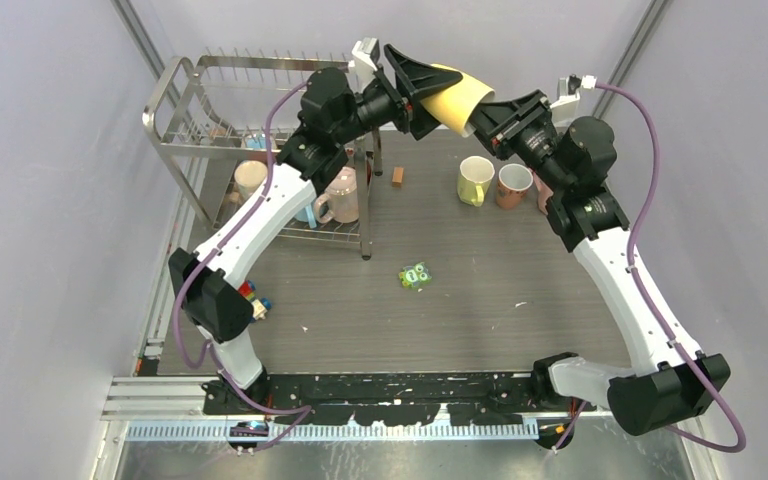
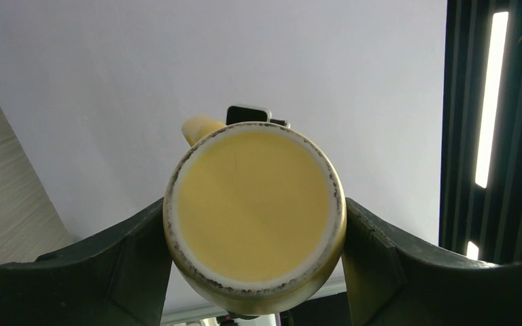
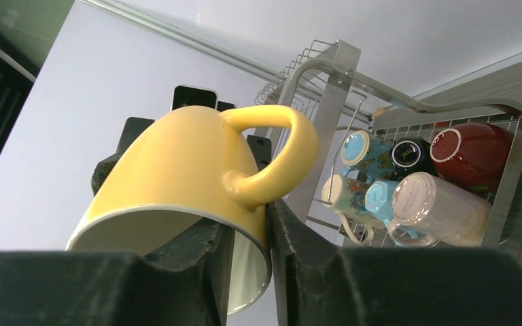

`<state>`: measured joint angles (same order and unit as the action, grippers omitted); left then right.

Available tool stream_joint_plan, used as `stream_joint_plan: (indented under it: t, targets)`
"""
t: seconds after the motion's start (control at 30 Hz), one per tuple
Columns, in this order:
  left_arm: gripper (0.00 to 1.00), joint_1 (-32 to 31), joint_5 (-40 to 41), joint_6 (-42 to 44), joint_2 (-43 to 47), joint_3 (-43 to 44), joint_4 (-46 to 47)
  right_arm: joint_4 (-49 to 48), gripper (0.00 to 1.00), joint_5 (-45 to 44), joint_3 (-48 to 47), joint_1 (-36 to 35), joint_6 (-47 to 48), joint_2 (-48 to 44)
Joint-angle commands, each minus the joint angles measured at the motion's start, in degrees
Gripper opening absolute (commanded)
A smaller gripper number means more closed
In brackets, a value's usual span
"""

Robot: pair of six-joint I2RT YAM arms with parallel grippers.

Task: Unload the cups from the dish rack
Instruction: Place the cup at the center of the board.

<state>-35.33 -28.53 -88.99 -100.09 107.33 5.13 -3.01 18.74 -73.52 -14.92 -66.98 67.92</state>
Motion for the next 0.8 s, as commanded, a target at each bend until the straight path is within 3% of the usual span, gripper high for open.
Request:
stream_joint_plan:
  t: [0.0, 0.17, 0.27, 0.4, 0.6, 0.77]
  targets:
    - [0.0, -1.2, -0.8, -2.6, 4.3, 0.0, 10.4, -5.0, 0.26, 0.0, 0.0, -0.4, -2.4, 0.0]
    - [0.0, -1.4, -0.9, -3.1, 4.4, -1.2, 11.1, -6.9, 0.02, 0.1, 0.7, -0.3, -4.8, 0.7]
    - [0.07, -1.3, -0.9, -2.6, 4.6, -1.8, 10.7, -7.3, 0.01, -0.2, 0.8, -0.3, -5.3, 0.7]
    - [0.28, -1.4, -0.5, -0.7, 5.0, -2.0, 8.5, -7.9, 0.01, -0.9, 1.2, -0.4, -6.0, 0.3]
    - [0.7, -1.4, 0.6, 4.9, 5.9, -0.4, 1.9, -8.0, 0.01, -3.1, 1.1, -0.4, -6.5, -0.9]
    - [0.93, -1.4, 1.6, 9.0, 6.9, 0.1, -2.5, -7.9, 0.01, -5.2, 1.2, -0.3, -6.9, -2.3]
